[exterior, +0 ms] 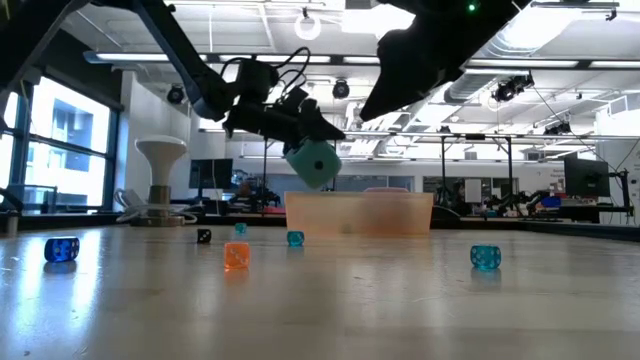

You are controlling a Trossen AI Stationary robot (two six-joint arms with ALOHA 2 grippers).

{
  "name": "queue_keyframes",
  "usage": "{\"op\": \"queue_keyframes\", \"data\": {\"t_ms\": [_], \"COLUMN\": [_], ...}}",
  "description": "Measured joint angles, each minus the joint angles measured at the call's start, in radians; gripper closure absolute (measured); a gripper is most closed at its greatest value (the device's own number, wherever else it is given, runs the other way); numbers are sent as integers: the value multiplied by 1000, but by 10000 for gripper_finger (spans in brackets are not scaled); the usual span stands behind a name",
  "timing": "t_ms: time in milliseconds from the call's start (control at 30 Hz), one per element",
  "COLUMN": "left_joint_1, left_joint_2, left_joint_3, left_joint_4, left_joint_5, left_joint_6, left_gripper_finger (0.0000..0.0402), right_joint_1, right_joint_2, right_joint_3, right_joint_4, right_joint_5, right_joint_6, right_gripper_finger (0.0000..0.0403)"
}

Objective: Pick & Place Dice
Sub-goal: Put the large light blue die into the orange bin, then put the blue die into the orange bin

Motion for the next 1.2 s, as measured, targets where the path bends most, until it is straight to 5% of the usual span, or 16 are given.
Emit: {"op": "queue_keyframes", "data": {"t_ms": [333,533,667,900,967,1067,1200], "left_joint_1": [-22,-9,18,66,66,54,-28], "left_joint_2": [0,-16,-56,-149,-186,-268,-408], "left_joint_3": [0,0,0,0,0,0,0], "left_joint_4": [-1,24,11,-67,-145,-377,-747], "left_joint_5": [-40,-24,141,673,712,598,128], "left_joint_6": [71,-56,-110,-31,-8,140,386], "left_gripper_finger": [55,55,55,55,55,55,55], "right_joint_1": [0,0,0,39,59,97,124], "right_joint_2": [1,1,1,-28,-32,-33,-33], "right_joint_3": [0,0,0,0,0,0,0], "right_joint_4": [1,2,0,-134,-157,-171,-188], "right_joint_5": [-2,-2,16,132,142,133,117], "right_joint_6": [1,1,2,127,142,93,35], "right_gripper_finger": [50,50,50,50,50,50,50]}}
